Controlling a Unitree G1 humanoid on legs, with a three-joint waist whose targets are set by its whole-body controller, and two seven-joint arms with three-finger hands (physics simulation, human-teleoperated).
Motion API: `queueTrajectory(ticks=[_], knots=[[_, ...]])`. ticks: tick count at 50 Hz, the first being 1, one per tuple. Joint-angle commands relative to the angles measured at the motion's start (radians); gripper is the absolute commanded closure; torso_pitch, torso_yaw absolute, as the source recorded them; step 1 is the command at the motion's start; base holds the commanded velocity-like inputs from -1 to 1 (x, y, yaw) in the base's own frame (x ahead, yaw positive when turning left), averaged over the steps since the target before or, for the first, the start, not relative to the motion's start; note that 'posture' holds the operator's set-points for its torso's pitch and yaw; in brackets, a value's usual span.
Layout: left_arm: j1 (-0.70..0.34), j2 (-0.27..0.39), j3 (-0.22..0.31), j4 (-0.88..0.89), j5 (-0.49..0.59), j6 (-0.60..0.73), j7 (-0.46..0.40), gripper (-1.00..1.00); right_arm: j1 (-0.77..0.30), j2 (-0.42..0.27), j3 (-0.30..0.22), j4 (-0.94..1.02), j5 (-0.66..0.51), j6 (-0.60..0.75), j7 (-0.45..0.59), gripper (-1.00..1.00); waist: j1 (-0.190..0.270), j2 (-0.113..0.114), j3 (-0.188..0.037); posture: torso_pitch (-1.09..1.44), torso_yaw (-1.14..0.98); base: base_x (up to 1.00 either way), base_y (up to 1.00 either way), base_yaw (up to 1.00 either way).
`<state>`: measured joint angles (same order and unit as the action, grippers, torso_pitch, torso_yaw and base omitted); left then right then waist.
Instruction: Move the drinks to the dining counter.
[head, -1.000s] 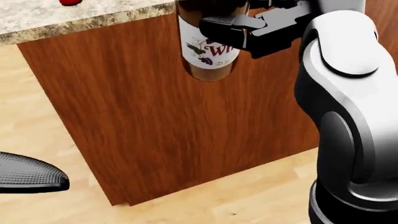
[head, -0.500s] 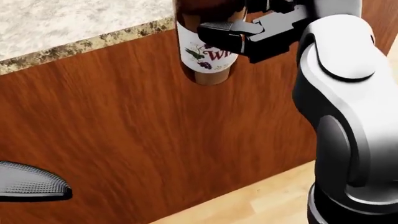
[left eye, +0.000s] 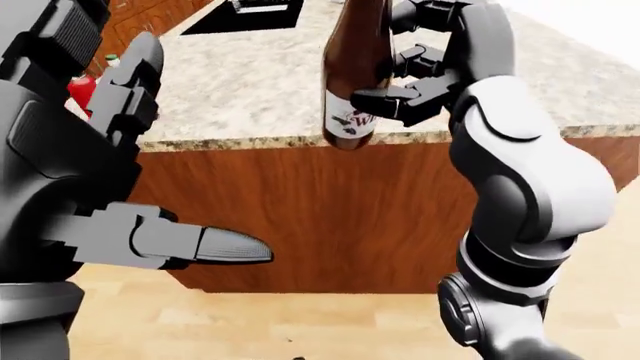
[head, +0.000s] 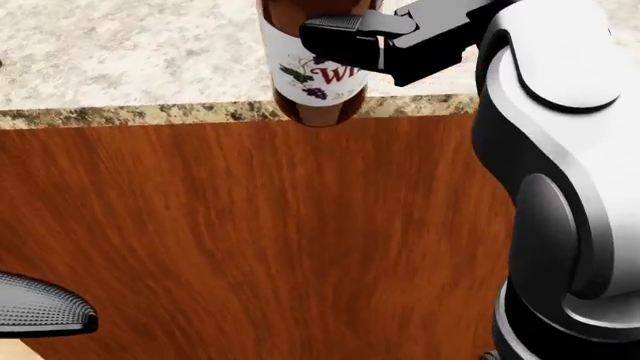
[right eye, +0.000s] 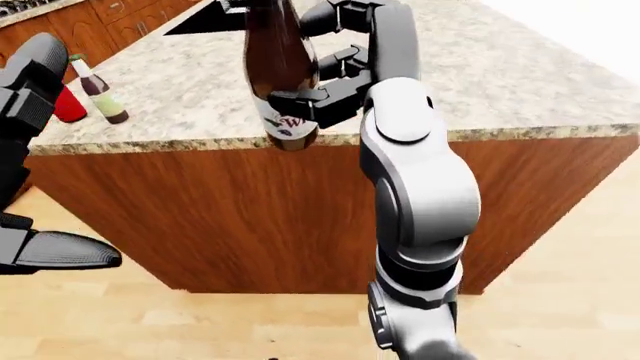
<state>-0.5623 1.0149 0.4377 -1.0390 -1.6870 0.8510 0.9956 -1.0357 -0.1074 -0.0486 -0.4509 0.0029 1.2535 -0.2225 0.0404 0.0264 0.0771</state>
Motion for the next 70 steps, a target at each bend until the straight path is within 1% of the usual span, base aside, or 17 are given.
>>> queueTrajectory(ticks=[1, 4, 5, 6, 10, 13, 15, 27, 31, 32, 35, 39, 42, 44, 52, 55, 70], knots=[[-0.013, 0.014, 0.021, 0.016, 0.016, -0.023, 0.008, -1.0, -0.045, 0.0, -0.004, -0.038, 0.0, -0.069, -0.004, 1.0, 0.005, -0.008, -0.022, 0.0, 0.0, 0.19, 0.0, 1.0], [-0.01, 0.012, 0.019, 0.015, 0.022, -0.024, 0.005, -1.0, -0.041, 0.001, -0.004, -0.037, 0.0, -0.074, -0.003, 1.0, -0.002, 0.053, -0.015, 0.0, 0.0, 0.17, 0.0, 1.0], [-0.008, 0.011, 0.018, 0.015, 0.024, -0.024, 0.004, -1.0, -0.039, 0.001, -0.004, -0.034, -0.001, -0.078, -0.003, 1.0, -0.006, 0.029, -0.002, 0.0, 0.0, 0.18, 0.0, 1.0], [-0.008, 0.01, 0.018, 0.015, 0.025, -0.024, 0.004, -1.0, -0.039, 0.001, -0.005, -0.034, -0.001, -0.078, -0.003, 1.0, -0.016, 0.052, -0.007, 0.0, 0.0, 0.16, 0.0, 1.0], [-0.004, 0.006, 0.019, 0.014, 0.032, -0.022, -0.001, -1.0, -0.034, 0.003, -0.002, -0.033, -0.002, -0.083, -0.004, 1.0, 0.009, 0.03, -0.023, 0.0, 0.0, 0.18, 0.0, 1.0], [-0.003, 0.004, 0.02, 0.014, 0.033, -0.021, -0.002, -1.0, -0.034, 0.004, -0.002, -0.034, -0.002, -0.082, -0.004, 1.0, 0.0, -0.015, -0.004, 0.0, 0.0, 0.18, 0.0, 1.0], [0.0, 0.003, 0.021, 0.013, 0.035, -0.02, -0.003, -1.0, -0.029, 0.004, -0.003, -0.032, -0.003, -0.089, -0.003, 1.0, -0.017, -0.091, -0.025, 0.0, 0.0, 0.18, 0.0, 1.0], [0.019, 0.005, 0.041, 0.011, 0.036, -0.024, -0.013, -1.0, -0.04, 0.01, -0.019, -0.028, -0.001, -0.079, -0.021, 1.0, -0.042, -0.006, -0.006, 0.0, 0.0, 0.12, 0.0, 0.73], [0.016, 0.012, 0.039, 0.012, 0.029, -0.029, -0.008, -1.0, -0.037, 0.002, -0.015, -0.031, 0.006, -0.078, -0.028, 1.0, -0.056, 0.076, -0.012, 0.0, 0.0, 0.0, 0.0, 0.0], [0.015, 0.015, 0.04, 0.013, 0.026, -0.03, -0.007, -1.0, -0.039, -0.001, -0.013, -0.031, 0.006, -0.075, -0.028, 1.0, -0.056, 0.04, -0.03, 0.0, 0.0, 0.08, 0.0, 0.0], [0.013, 0.02, 0.04, 0.014, 0.02, -0.034, -0.002, -1.0, -0.035, -0.005, -0.007, -0.034, 0.005, -0.073, -0.023, 1.0, -0.055, 0.064, -0.018, 0.0, 0.0, 0.19, 0.0, 0.0], [0.015, 0.027, 0.044, 0.016, 0.018, -0.038, -0.004, -1.0, -0.037, -0.006, -0.002, -0.027, 0.0, -0.079, -0.018, 1.0, -0.046, 0.047, -0.026, 0.0, 0.0, 0.2, 0.0, 0.0], [0.017, 0.021, 0.038, 0.014, 0.029, -0.037, -0.008, -1.0, -0.028, 0.001, 0.007, -0.026, -0.005, -0.087, -0.011, 1.0, -0.039, 0.008, -0.013, 0.0, 0.0, 0.22, 0.0, 0.0], [0.019, 0.02, 0.041, 0.013, 0.028, -0.036, -0.008, -1.0, -0.028, 0.003, 0.005, -0.028, -0.008, -0.086, -0.01, 1.0, -0.039, -0.054, -0.032, 0.0, 0.0, 0.2, 0.0, 0.0], [0.026, 0.024, 0.049, 0.01, 0.02, -0.038, -0.005, -1.0, -0.027, 0.007, 0.002, -0.018, -0.014, -0.098, -0.003, 1.0, -0.047, 0.0, 0.0, 0.0, 0.0, 0.01, 0.0, 0.0], [0.029, 0.025, 0.051, 0.008, 0.019, -0.04, -0.004, -1.0, -0.019, 0.004, 0.001, -0.003, -0.018, -0.112, 0.0, 1.0, -0.057, 0.053, -0.007, 0.0, 0.0, 0.0, 0.0, 0.0], [0.029, -0.001, 0.039, 0.001, 0.041, -0.025, -0.009, -1.0, 0.01, 0.071, 0.045, 0.127, -0.05, -0.268, -0.002, 1.0, -0.057, 0.025, -0.024, 0.0, 0.0, 0.0, 0.0, 0.0]])
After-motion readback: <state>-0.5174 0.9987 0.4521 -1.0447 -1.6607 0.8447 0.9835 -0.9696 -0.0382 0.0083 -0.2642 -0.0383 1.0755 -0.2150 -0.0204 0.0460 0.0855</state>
